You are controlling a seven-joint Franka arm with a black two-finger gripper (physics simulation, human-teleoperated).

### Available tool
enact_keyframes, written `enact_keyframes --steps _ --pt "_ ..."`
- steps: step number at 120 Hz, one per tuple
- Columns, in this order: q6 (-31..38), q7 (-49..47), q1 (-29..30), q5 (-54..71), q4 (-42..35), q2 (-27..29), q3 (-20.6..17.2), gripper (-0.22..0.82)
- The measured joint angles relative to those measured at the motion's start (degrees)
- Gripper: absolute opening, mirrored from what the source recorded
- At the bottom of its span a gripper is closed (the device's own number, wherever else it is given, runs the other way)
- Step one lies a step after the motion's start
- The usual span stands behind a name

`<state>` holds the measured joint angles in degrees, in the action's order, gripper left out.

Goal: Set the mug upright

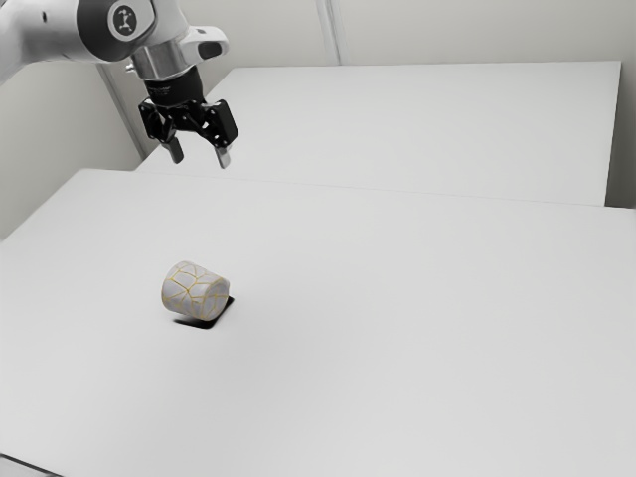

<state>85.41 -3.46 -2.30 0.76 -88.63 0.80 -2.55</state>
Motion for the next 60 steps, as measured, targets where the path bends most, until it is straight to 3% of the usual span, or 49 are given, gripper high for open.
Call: enact_keyframes --steps 60 --pt "-0.2 0.6 0.1 -0.5 0.4 -1.1 -0.2 0.58"
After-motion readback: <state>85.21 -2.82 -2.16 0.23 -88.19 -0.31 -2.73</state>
